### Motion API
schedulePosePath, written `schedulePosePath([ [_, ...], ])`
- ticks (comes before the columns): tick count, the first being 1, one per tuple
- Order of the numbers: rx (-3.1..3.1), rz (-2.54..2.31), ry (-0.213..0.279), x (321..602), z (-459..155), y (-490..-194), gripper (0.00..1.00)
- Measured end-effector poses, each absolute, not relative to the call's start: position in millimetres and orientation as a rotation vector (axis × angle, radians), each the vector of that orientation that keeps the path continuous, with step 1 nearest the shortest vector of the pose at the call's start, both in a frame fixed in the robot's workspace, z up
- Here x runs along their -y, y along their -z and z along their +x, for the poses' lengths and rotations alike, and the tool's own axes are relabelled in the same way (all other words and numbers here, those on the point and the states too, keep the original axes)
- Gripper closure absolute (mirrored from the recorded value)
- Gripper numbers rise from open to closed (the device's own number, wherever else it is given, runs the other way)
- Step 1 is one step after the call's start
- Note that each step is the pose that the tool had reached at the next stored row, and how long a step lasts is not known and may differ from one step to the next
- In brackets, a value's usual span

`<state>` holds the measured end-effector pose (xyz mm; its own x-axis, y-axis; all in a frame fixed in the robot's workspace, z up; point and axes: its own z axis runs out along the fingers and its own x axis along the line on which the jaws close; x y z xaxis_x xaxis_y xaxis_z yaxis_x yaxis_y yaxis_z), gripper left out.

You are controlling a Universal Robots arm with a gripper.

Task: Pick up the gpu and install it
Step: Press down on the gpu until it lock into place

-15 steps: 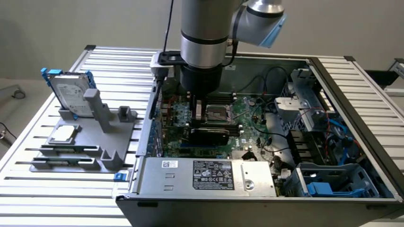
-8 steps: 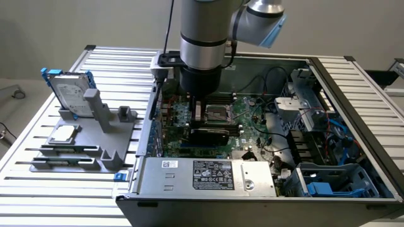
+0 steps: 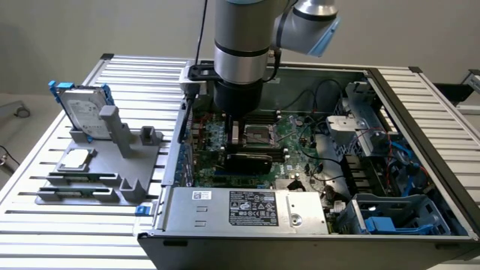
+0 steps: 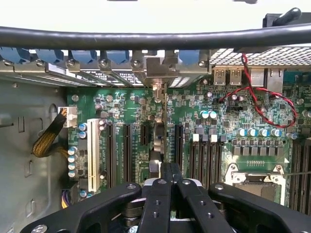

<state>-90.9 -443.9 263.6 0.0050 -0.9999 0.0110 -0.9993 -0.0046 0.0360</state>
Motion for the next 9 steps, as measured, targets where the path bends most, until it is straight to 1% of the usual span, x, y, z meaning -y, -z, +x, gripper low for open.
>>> schedulePosePath([
  [9, 2.186, 2.196, 0.043, 444.2, -91.1, -267.6, 0.89],
])
